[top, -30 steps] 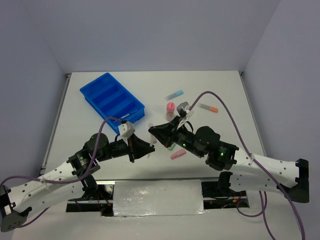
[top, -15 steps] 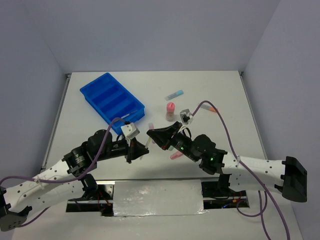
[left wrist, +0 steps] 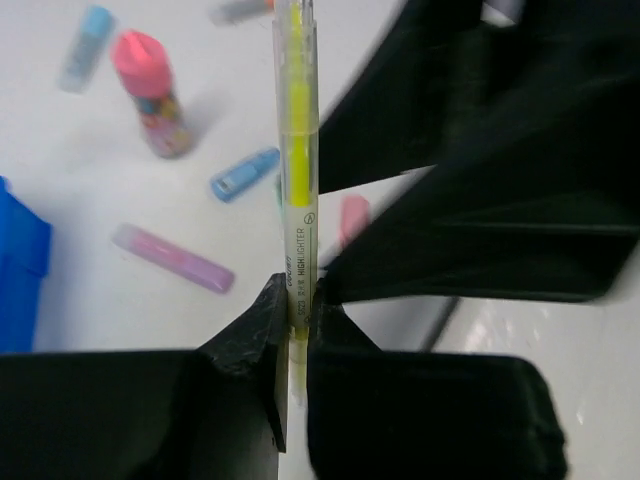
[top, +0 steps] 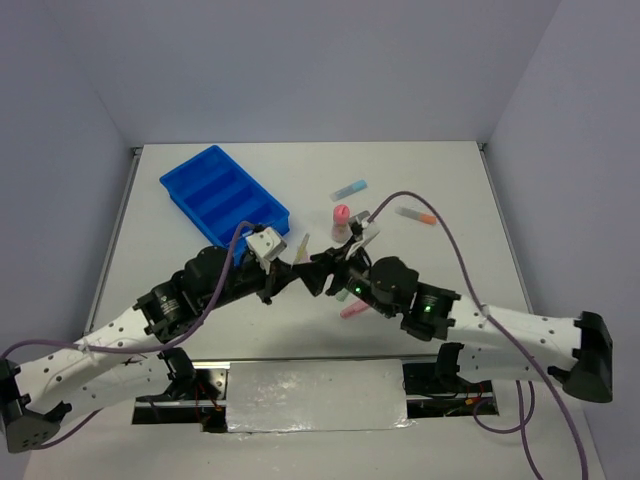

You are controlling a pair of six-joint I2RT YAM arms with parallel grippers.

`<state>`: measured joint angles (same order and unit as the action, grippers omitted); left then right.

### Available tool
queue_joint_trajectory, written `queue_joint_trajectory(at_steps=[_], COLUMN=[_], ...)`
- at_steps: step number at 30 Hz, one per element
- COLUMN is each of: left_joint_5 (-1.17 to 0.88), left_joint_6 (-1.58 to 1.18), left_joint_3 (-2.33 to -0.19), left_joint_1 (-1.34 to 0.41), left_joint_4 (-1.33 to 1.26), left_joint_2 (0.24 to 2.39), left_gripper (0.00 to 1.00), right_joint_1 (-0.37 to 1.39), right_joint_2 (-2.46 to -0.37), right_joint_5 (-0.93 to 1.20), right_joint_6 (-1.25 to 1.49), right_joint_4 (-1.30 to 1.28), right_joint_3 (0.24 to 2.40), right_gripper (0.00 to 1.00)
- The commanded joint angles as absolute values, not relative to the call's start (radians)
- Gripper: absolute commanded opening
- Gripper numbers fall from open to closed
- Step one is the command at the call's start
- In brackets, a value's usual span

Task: Sort the stationery into containers
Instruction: Close the pen cap on the pen, then place the pen in the storage box.

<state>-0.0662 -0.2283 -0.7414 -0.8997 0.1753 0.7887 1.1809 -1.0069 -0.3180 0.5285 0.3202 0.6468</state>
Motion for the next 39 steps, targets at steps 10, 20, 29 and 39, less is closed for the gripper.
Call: queue_joint_trajectory(at_steps=[10, 20, 29, 39], left_joint_5=[0.251, -0.107, -0.107, -0.127], left_joint_6=[0.218, 0.367, 0.347, 0.339], left_joint_3=[-0.884, -1.023, -1.011, -0.953], left_joint_1=[-0.741, -0.405, -0.344, -0.337], left_joint_4=[0.080, 0.061, 0.049, 0.046], left_joint_2=[1.017, 1.388, 1.489, 1.496], left_gripper=[0.00, 0.03, 0.12, 0.31], right_joint_1=[1.157, 1.154, 1.154, 1.155], right_joint_2=[-0.525, -0.259, -0.268, -0.336], right_joint_5=[-0.514, -0.414, -0.382, -0.351], right_joint_6=[0.354, 0.434, 0.402, 0.414], right_joint_4=[-0.320, -0.370, -0.335, -0.272], right_joint_3=[1.039, 0.819, 0.801, 0.773], right_gripper=[0.70, 0.71, 0.71, 0.71])
